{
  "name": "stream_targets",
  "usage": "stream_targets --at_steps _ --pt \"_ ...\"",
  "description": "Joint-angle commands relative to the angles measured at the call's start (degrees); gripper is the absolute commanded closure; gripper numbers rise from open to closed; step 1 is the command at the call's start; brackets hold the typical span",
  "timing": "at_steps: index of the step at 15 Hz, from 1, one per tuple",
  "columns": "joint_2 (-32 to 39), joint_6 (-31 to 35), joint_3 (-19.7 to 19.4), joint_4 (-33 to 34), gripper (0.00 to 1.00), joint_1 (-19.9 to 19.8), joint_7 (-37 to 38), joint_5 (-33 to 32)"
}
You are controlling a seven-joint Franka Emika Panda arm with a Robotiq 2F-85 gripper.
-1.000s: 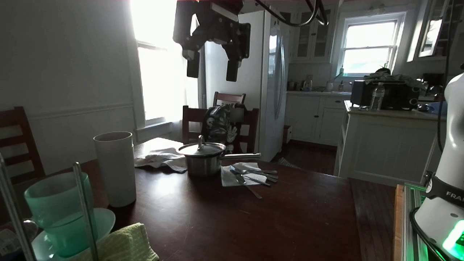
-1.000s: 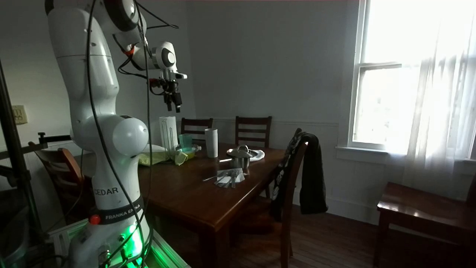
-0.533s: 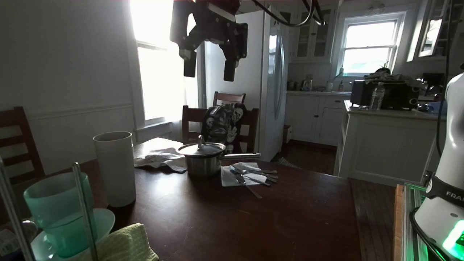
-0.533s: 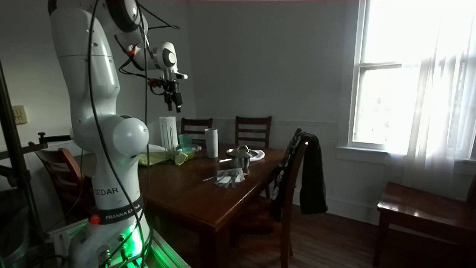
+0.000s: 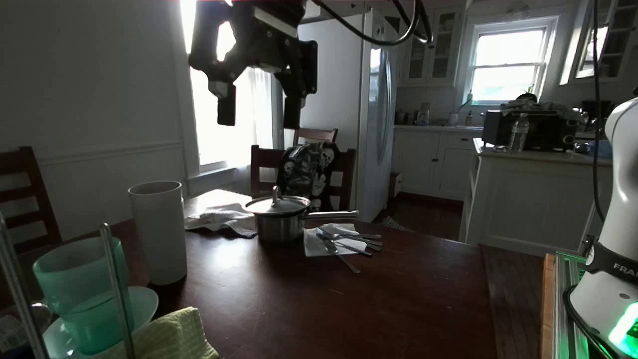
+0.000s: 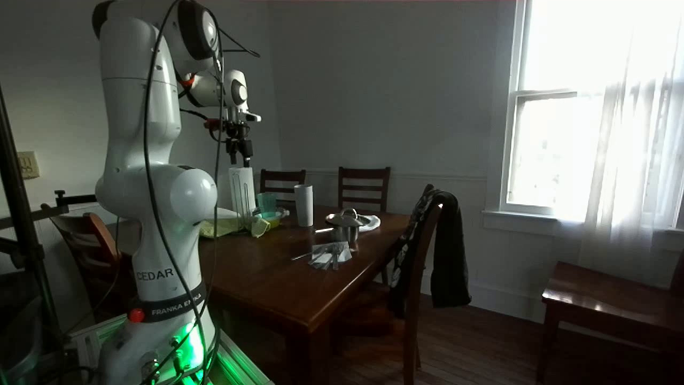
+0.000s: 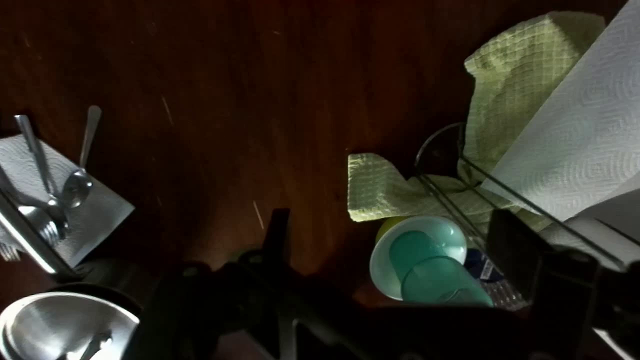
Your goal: Move the silver object to the right
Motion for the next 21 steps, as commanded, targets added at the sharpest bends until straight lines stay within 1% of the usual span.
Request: stream_targets --at_steps 1,4,8,13,17,18,20,21 --pt "8.87 -1.41 -0.98 8.4 0.0 4.13 4.18 -4.77" --pt "14.45 -1.88 -2.72 13.73 0.0 7.37 5.27 -7.15" --pt "21.34 -2.03 -5.4 20.97 0.0 11.68 5.55 -8.03" --pt "27.2 -3.36 -10.2 28.52 0.0 16.64 5.71 -9.54" --pt "31.01 -5.29 -13.28 34.04 0.0 19.08 4.59 -8.97" --pt "31.85 -5.72 -13.9 35.21 0.03 19.59 4.57 -8.9" --pt "33.54 -6.54 -14.89 37.62 0.11 20.53 4.4 -8.75" --pt "34.39 -6.84 -15.37 38.76 0.18 21.0 4.31 -8.8"
